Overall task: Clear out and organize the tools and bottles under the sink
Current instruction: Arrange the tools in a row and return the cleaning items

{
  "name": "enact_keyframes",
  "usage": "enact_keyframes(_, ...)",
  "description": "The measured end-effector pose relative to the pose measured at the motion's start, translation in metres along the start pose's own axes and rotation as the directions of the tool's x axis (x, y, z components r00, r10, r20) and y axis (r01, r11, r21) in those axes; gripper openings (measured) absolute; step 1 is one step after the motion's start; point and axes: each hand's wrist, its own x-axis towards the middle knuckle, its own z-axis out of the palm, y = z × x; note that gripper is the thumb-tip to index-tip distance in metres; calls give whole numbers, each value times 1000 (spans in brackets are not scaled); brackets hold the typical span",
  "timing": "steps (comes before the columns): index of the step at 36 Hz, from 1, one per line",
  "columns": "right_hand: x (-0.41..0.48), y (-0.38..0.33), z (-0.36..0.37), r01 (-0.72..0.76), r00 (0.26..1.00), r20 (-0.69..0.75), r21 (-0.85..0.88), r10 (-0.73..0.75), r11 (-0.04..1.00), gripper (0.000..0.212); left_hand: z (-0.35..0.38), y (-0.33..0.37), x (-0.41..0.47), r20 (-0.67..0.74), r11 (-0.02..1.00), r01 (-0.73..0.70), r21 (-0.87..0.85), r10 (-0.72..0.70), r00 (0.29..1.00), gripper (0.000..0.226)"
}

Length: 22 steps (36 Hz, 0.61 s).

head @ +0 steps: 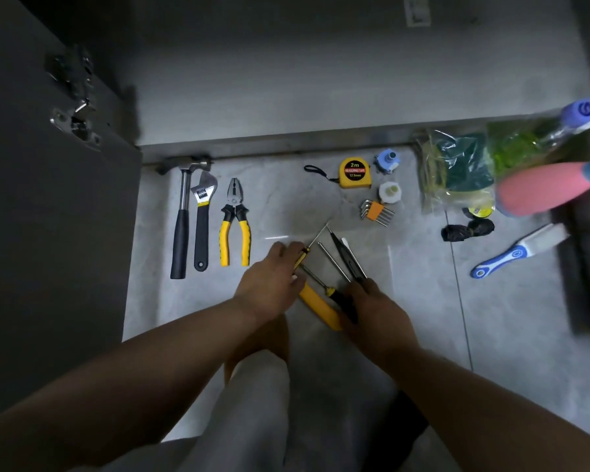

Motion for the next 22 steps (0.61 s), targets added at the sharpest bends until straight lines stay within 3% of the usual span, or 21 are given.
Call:
enact_keyframes(5,2,4,5,-82,996,-27,-38,81,996,24,10,13,10,17,996,58,-61,-57,998,53)
enact_keyframes(11,-3,15,-4,-207,975,-78,20,208,978,32,19,37,25,28,980,9,-198,-4,1000,50)
enact_keyframes(15,-10,18,-7,-135,984,-109,40,139,990,25,24,49,30,19,960,41,-277,-37,999,47)
enact_keyframes(19,-10,12,-5,-48,999,3,112,48,993,26,19,47,29,36,905,140,-402,-137,990,48)
enact_keyframes(22,-7,1,-2,-52,992,125,127,36,991,51,8,39,25,146,760,285,-585,-248,958,43)
